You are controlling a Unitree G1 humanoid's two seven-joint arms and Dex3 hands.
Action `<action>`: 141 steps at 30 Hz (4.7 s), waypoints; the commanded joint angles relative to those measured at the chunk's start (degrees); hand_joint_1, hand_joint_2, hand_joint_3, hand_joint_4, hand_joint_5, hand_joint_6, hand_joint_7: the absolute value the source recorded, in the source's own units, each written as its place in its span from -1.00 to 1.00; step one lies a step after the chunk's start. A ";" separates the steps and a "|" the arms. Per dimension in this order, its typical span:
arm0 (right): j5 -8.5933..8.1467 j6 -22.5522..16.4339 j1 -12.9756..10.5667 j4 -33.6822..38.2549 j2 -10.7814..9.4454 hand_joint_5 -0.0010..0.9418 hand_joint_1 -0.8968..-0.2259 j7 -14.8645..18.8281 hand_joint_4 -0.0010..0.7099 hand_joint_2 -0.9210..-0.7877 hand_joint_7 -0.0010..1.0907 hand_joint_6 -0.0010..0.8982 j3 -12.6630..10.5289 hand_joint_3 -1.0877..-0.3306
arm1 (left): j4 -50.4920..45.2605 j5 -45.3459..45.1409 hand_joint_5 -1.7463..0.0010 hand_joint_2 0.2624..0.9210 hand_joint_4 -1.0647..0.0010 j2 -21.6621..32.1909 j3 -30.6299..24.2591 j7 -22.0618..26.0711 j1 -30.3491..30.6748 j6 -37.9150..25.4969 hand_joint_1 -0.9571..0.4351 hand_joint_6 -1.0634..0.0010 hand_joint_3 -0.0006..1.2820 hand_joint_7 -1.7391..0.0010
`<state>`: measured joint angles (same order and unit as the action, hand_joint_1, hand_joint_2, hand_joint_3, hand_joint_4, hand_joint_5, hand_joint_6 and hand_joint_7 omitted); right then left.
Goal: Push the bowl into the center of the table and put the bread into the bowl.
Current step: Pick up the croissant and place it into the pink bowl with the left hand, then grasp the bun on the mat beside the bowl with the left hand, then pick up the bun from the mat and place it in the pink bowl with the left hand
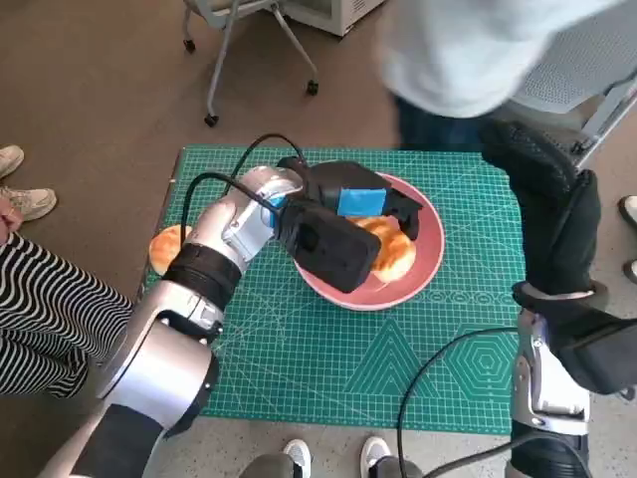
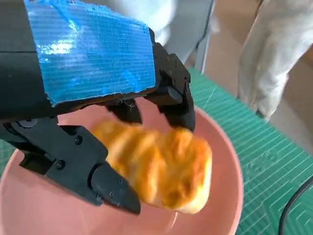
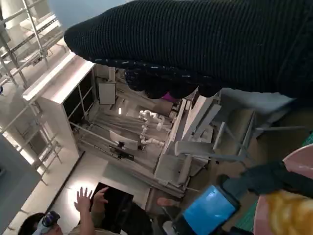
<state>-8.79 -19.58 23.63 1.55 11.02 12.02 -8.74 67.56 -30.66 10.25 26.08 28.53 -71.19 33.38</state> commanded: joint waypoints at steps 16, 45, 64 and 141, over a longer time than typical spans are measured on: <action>-0.59 1.07 -1.40 -1.01 -0.34 -1.00 -0.55 -0.30 -0.41 -1.00 -0.01 -0.80 0.05 0.01 | -19.07 11.80 1.00 0.47 0.83 12.59 -10.64 9.57 5.31 -5.00 0.17 0.54 -1.00 0.93; -3.12 1.82 -0.70 0.34 0.00 -1.00 -0.50 1.51 -0.42 -1.00 -0.02 -0.80 0.08 0.03 | -46.90 19.95 0.99 0.39 0.71 40.83 -24.56 17.73 26.83 -15.84 0.04 0.37 -1.00 0.92; -3.56 2.16 -0.13 1.06 0.40 -1.00 -0.55 2.79 -0.42 -1.00 -0.03 -0.80 0.03 0.03 | -42.96 18.89 1.00 0.42 0.70 40.64 -22.82 18.08 31.51 -16.58 0.03 0.39 -0.99 0.96; -3.56 4.43 -2.43 -2.73 0.51 -1.00 -0.51 2.83 -0.45 -1.00 -0.04 -0.77 -1.19 0.03 | -30.98 9.57 -0.11 0.98 -0.51 32.41 -13.61 2.57 20.34 -4.01 0.38 -0.24 -0.97 -0.38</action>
<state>-11.64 -15.73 22.14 -1.73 11.37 14.70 -9.82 41.54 -23.47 42.65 13.89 29.62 -51.24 30.15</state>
